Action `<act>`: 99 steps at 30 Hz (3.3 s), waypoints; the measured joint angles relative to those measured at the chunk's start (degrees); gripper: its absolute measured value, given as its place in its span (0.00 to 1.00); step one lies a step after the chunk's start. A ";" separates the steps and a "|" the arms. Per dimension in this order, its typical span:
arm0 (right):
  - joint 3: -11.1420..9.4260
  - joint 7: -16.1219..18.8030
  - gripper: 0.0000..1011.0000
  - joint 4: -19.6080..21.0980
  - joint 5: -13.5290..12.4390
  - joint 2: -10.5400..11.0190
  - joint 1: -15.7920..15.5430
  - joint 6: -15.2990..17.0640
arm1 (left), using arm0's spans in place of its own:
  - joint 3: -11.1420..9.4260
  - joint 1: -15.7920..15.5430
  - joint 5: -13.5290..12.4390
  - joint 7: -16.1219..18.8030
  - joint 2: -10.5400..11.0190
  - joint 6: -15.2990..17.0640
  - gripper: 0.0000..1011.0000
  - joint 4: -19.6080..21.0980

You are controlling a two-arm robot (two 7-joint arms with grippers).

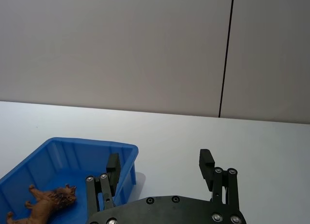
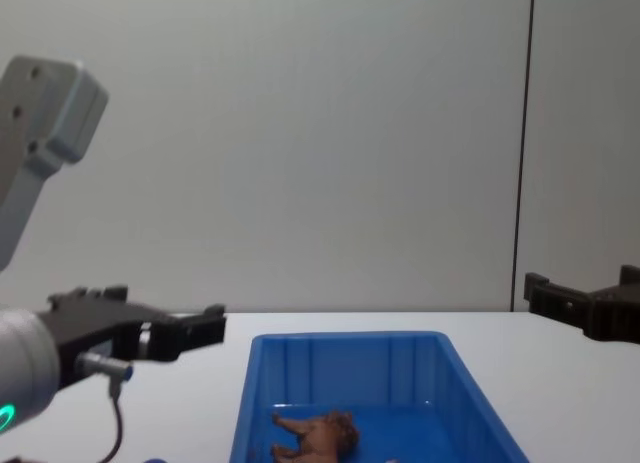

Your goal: Pick up the two dolls from the table and place them into the box.

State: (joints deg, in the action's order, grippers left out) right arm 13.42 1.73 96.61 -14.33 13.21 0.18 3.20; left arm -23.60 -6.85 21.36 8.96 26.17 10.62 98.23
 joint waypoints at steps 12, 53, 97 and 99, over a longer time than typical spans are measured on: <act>-0.01 -0.08 0.99 0.08 0.00 0.05 -0.06 0.00 | 0.99 2.12 3.78 1.64 1.09 3.44 0.99 -0.01; -0.01 -0.08 0.99 0.08 0.00 0.04 -0.07 0.01 | 1.28 4.14 6.16 -3.44 0.56 8.00 0.85 -3.41; -0.01 -0.08 0.99 0.08 0.01 0.04 -0.07 0.01 | 2.23 1.92 -0.28 -10.68 -0.62 2.24 0.16 1.08; -0.01 -0.08 0.99 0.08 0.01 0.05 -0.07 0.01 | 2.24 1.30 -0.57 -11.60 -0.96 1.91 0.15 1.01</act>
State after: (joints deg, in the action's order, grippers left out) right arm 13.41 1.65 96.69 -14.32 13.25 0.11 3.21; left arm -21.36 -5.55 20.78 -2.64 25.21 12.54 99.25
